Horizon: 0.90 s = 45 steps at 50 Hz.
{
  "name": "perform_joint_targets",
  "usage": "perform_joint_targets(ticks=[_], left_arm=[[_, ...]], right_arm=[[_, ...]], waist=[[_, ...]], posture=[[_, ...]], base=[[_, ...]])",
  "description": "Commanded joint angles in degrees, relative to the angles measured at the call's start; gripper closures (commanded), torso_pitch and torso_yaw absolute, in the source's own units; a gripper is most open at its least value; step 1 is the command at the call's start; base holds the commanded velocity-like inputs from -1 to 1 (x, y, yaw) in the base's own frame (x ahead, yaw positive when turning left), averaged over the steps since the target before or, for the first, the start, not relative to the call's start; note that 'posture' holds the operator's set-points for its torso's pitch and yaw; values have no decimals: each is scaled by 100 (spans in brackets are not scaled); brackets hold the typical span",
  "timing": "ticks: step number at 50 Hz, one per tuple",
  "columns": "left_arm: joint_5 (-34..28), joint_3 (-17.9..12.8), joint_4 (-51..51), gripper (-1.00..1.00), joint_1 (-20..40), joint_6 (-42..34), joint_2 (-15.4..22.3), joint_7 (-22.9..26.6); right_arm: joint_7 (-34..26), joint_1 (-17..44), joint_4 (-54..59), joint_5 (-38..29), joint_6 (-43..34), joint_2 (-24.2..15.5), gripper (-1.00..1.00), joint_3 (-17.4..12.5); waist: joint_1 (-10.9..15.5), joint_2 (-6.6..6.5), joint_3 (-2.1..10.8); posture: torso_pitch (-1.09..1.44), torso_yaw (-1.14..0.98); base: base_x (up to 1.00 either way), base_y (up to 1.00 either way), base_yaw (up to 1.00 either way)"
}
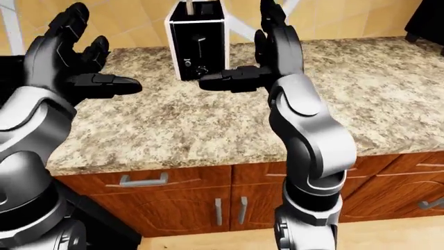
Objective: Push down the lever of the toaster to turn it on.
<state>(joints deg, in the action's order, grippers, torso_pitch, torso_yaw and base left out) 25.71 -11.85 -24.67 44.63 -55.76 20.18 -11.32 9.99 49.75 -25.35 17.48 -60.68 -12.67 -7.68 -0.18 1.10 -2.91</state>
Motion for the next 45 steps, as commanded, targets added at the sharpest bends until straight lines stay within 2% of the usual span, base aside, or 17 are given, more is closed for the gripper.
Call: perform_joint_targets(ticks=[1, 8, 11, 13, 14, 15, 16, 17, 20, 25, 31, 34, 36, 39, 40, 42, 45], left_arm=[[-45, -191, -237, -100, 235, 201, 125, -42], [-66, -179, -207, -100, 219, 248, 122, -26], [-72, -176, -199, -100, 215, 259, 121, -17], [-61, -188, -215, -100, 230, 233, 128, -23], [-35, -197, -265, -100, 259, 161, 128, -51], [-44, -187, -264, -100, 227, 196, 120, -45], [-47, -184, -247, -100, 227, 210, 123, -37], [-52, -179, -239, -100, 229, 217, 122, -37], [-63, -173, -218, -100, 225, 237, 119, -32], [-81, -162, -210, -100, 215, 257, 109, -18], [-84, -163, -227, -100, 231, 219, 99, -25], [-99, -151, -206, -100, 219, 250, 93, -13], [-108, -145, -208, -100, 206, 264, 88, -7], [-112, -141, -217, -100, 224, 239, 83, -11], [-101, -150, -238, -100, 246, 198, 85, -21], [-103, -151, -237, -100, 246, 200, 83, -20], [-101, -144, -255, -100, 254, 181, 74, -32]], right_arm=[[-34, 289, -243, 20, 195, -16, -100, 23], [-39, 309, -271, 19, 165, -11, -100, 11], [-43, 313, -269, 19, 169, -15, -100, 4], [-36, 318, -286, 22, 151, -11, -100, 11], [-30, 324, -301, 24, 131, -10, -100, 9], [-38, 311, -293, 23, 150, -13, -100, 6], [-30, 320, -307, 26, 130, -10, -100, 6], [-36, 316, -301, 25, 140, -13, -100, 9], [-59, 288, -251, 10, 211, -15, -100, 17], [-88, 270, -216, -3, 276, -15, -100, 24], [-94, 278, -219, -17, 263, 3, -100, 38], [-96, 284, -226, -19, 256, 9, -100, 34], [-89, 295, -236, -16, 238, 17, -100, 33], [-86, 299, -241, -8, 249, 19, -100, 23], [-97, 289, -226, -19, 272, 9, -100, 38], [-104, 281, -220, -31, 280, 21, -100, 62], [-100, 297, -248, -34, 246, 34, -100, 58]], waist=[[46, 69, 281], [43, 1, 218], [8, -202, 203], [-38, -443, 218], [-57, -665, 280], [-112, -674, 351], [-31, -583, 227], [-59, -588, 166], [-53, -380, 202], [-51, -176, 187], [9, -175, 105], [67, -23, 107], [88, -71, 78], [91, -107, 141], [72, -142, 286], [52, -162, 57], [27, -98, -6]], posture=[[0, 0], [0, 0], [0, 0], [0, 0], [0, 0], [0, 0], [0, 0], [0, 0], [0, 0], [0, 0], [0, 0], [0, 0], [0, 0], [0, 0], [0, 0], [0, 0], [0, 0]], base=[[0, 14, 0], [0, 32, 0], [0, 39, 0], [0, 39, 0], [0, 39, 0], [0, 38, 0], [0, 39, 0], [0, 38, 0], [0, 39, 0], [0, 36, 0], [1, 5, 0], [0, 0, 0], [0, 0, 0], [1, 0, 0], [13, 0, 0], [31, 0, 0], [29, 0, 0]])
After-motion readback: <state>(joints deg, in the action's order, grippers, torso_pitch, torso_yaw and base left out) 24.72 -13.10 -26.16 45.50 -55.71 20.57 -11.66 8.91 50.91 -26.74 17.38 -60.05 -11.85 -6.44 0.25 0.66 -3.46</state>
